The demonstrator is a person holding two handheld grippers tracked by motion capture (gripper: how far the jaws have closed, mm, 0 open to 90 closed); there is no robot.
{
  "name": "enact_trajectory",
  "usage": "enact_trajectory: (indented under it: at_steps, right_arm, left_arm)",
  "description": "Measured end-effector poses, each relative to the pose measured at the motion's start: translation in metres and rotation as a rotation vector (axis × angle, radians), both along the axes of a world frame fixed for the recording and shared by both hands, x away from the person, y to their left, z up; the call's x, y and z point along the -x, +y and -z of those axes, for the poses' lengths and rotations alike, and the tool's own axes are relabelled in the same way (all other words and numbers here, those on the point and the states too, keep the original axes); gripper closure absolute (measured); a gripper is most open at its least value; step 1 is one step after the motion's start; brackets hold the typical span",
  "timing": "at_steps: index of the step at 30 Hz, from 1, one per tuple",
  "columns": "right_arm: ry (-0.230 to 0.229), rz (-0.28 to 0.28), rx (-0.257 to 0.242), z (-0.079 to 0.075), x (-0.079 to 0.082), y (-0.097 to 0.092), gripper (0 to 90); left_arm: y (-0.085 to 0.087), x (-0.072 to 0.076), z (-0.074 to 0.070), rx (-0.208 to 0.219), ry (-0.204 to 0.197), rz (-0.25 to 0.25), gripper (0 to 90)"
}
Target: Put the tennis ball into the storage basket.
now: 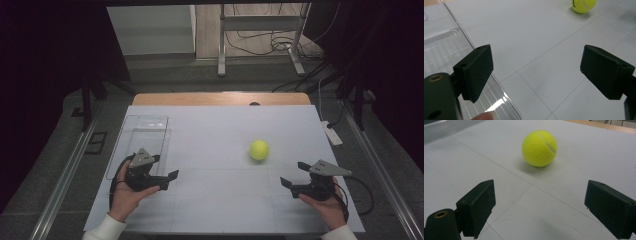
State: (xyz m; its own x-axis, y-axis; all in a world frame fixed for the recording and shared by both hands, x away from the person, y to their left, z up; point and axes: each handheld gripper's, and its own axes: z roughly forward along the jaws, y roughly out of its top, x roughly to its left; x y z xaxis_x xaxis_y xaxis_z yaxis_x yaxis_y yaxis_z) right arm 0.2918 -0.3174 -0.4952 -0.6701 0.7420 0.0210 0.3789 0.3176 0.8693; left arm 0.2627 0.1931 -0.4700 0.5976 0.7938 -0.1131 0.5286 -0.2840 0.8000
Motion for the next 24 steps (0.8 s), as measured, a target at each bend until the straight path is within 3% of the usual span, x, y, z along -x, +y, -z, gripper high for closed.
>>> enact_trajectory:
  at_steps: [24]
  right_arm:
    - [0.002,-0.006,0.003,0.001,0.0,0.0,10.3]
  left_arm:
    - [-0.011,-0.011,-0.006,-0.008,0.013,0.034,12.8]
